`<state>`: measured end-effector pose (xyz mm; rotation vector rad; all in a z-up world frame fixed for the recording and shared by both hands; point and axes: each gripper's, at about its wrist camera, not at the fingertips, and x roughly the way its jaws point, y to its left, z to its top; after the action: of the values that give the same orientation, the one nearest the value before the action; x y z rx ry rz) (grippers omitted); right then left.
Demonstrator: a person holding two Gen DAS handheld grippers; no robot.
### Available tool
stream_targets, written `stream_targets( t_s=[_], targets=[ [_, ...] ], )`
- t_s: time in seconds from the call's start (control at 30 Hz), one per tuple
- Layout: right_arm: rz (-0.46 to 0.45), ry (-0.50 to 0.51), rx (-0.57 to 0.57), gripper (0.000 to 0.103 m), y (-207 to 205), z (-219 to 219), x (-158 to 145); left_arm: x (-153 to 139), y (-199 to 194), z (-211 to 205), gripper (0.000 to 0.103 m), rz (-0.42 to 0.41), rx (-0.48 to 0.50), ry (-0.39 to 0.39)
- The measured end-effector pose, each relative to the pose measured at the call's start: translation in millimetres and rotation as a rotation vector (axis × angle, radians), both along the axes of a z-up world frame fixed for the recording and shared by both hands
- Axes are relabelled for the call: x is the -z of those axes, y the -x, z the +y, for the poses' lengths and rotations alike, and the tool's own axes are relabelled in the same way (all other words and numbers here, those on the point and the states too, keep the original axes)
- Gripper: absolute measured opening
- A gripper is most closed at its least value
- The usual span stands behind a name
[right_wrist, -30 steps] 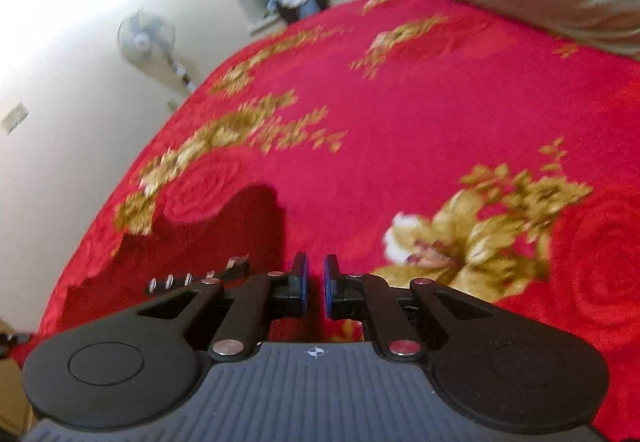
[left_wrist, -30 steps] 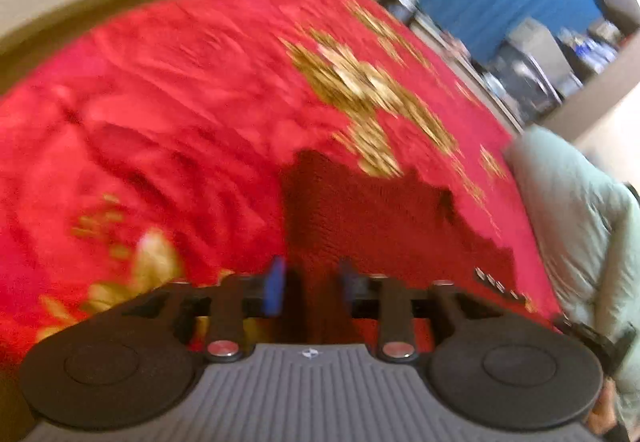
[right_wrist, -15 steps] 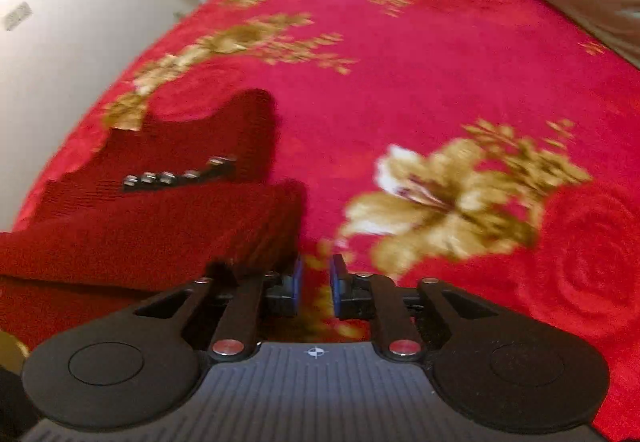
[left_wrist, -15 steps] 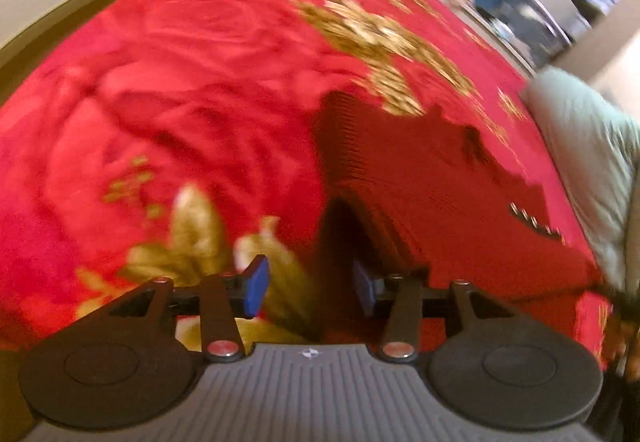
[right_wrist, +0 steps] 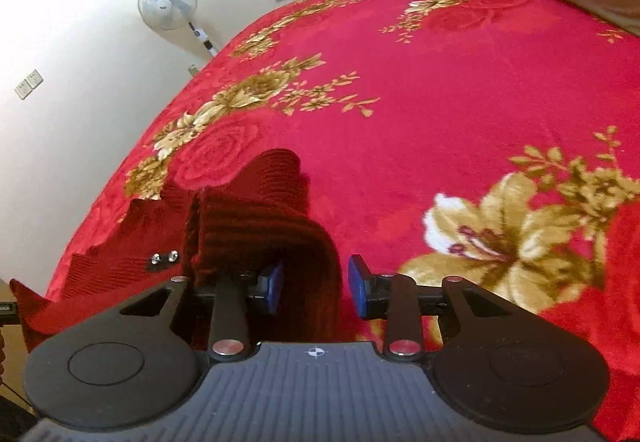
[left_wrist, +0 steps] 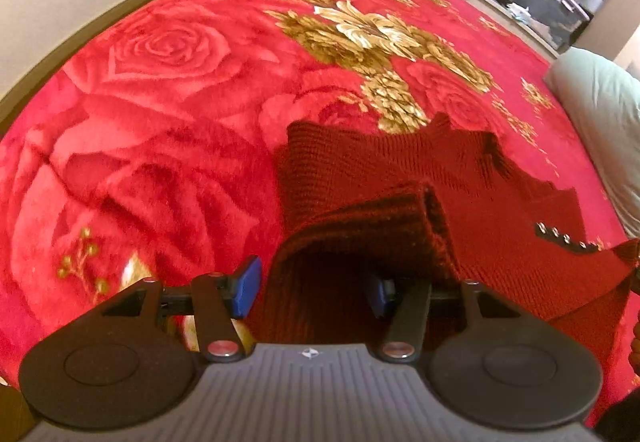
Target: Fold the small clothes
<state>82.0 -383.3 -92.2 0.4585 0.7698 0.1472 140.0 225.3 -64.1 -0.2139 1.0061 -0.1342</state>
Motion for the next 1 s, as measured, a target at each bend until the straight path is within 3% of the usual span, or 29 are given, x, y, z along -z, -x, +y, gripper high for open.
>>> stream_targets(
  t_s=[0.07, 0.2, 0.27, 0.3, 0.43, 0.53, 0.63, 0.8, 0.87, 0.93, 1.0],
  targets=[
    [0.007, -0.011, -0.001, 0.036, -2.3, -0.5, 2.0, -0.8, -2.2, -3.4, 0.051, -0.006, -0.001, -0.006],
    [0.004, -0.053, -0.005, 0.033, -5.7, -3.0, 2.5, -4.0, -2.9, -9.9, 0.022, -0.047, 0.023, -0.031],
    [-0.013, -0.069, -0.011, 0.024, -4.9, -3.9, 0.8, -7.3, -1.5, -7.1, 0.019, -0.068, 0.015, -0.017],
    [-0.023, -0.079, -0.013, 0.012, -5.1, -4.4, -0.1, -9.8, -0.8, -4.0, 0.019, -0.083, 0.0, -0.005],
    [-0.049, -0.17, 0.033, 0.011, -5.3, -14.3, -0.1, -10.2, -2.9, 11.5, 0.016, -0.076, -0.085, 0.031],
    [0.065, -0.152, 0.087, 0.01, -11.4, -18.3, 14.3, 4.4, -8.1, 17.1, 0.016, 0.035, -0.137, 0.003],
    [0.098, -0.16, 0.108, 0.01, -10.6, -18.2, 17.8, 4.8, -9.8, 17.2, 0.016, 0.049, -0.144, 0.005],
    [0.047, -0.109, 0.081, 0.01, -7.0, -11.1, 7.4, 1.9, -8.0, 16.9, 0.015, 0.034, -0.133, 0.014],
    [-0.056, -0.153, 0.069, 0.01, -2.0, -12.3, -4.6, -5.5, -4.8, 20.2, 0.013, -0.023, -0.127, 0.053],
    [-0.181, -0.247, 0.035, 0.01, 2.6, -17.9, -20.1, -20.4, 1.0, 29.4, 0.013, -0.131, -0.142, 0.136],
    [-0.146, -0.223, 0.061, 0.009, -2.4, -19.3, -17.3, -15.4, 0.2, 36.4, 0.013, -0.108, -0.193, 0.135]
  ],
)
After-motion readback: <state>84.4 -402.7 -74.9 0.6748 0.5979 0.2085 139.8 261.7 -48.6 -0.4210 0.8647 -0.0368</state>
